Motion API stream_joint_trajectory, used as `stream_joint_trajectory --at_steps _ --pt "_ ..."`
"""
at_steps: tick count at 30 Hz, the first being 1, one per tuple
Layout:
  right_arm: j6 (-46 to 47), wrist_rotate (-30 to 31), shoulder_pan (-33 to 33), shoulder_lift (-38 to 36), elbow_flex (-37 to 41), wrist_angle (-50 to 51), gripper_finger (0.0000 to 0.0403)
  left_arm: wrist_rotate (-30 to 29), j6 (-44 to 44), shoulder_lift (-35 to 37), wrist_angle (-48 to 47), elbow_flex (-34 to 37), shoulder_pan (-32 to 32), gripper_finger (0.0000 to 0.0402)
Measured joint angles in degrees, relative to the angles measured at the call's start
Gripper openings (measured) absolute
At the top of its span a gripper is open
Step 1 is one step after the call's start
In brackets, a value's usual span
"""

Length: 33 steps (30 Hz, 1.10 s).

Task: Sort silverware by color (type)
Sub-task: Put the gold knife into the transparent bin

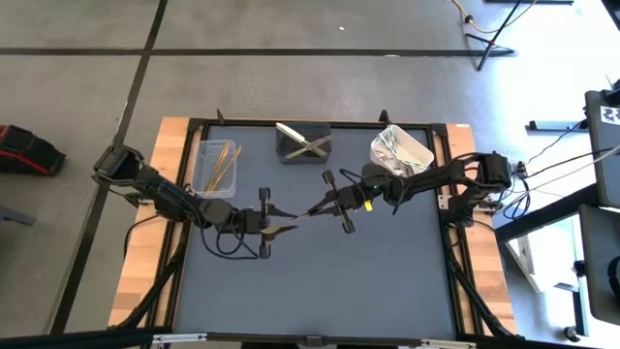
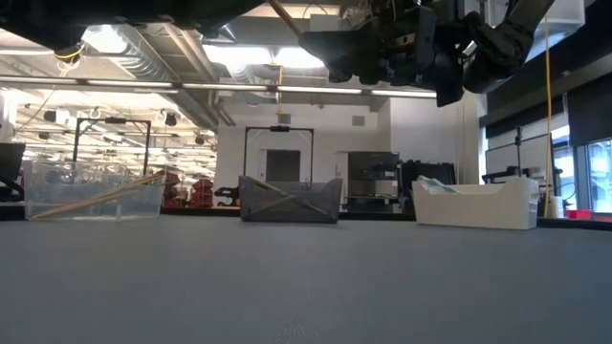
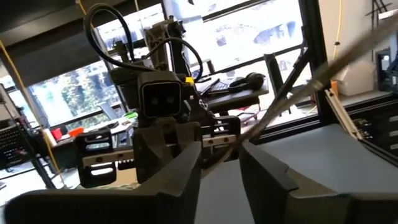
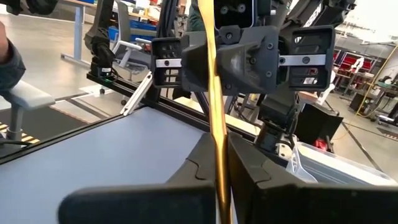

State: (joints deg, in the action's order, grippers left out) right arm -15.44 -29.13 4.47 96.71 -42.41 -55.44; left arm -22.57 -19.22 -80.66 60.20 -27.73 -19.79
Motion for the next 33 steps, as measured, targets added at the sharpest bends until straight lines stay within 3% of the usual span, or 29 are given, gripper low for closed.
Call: stream_joint_trajectory --at_steps 8,12,16,19,23,30,33 --pt "2.32 -0.02 -0.03 0.00 0.00 0.51 0.0011 -0.84 0.13 0.04 0.22 -0.09 1.01 0.0015" --pt "5.16 0.00 -0.04 -0.02 0.00 0.94 0.0025 -1.76 1.04 0.04 0.11 -0.09 0.91 0.0020" --pt "6.02 0.64 0.05 -1.51 -0.01 2.80 0.0076 -6.75 1.39 0.01 -1.82 -0.07 -0.62 0.0027" --pt "5.54 2.20 0.11 -4.45 -0.04 7.95 0.0118 -14.21 1.44 0.01 -3.96 -0.07 -2.54 0.0024" --pt "0.26 7.16 0.09 -10.64 -0.04 20.26 0.0153 -30.63 0.83 2.72 -9.17 -0.22 -5.72 0.0022" --pt "-0.09 29.04 0.09 -17.21 -0.09 35.95 0.0160 -58.35 0.24 12.89 -22.89 -1.14 -8.99 0.0026" --pt "-0.02 34.94 0.09 -17.25 -0.07 39.05 0.0157 -63.10 -4.05 18.23 -23.93 -1.27 -8.23 0.0026"
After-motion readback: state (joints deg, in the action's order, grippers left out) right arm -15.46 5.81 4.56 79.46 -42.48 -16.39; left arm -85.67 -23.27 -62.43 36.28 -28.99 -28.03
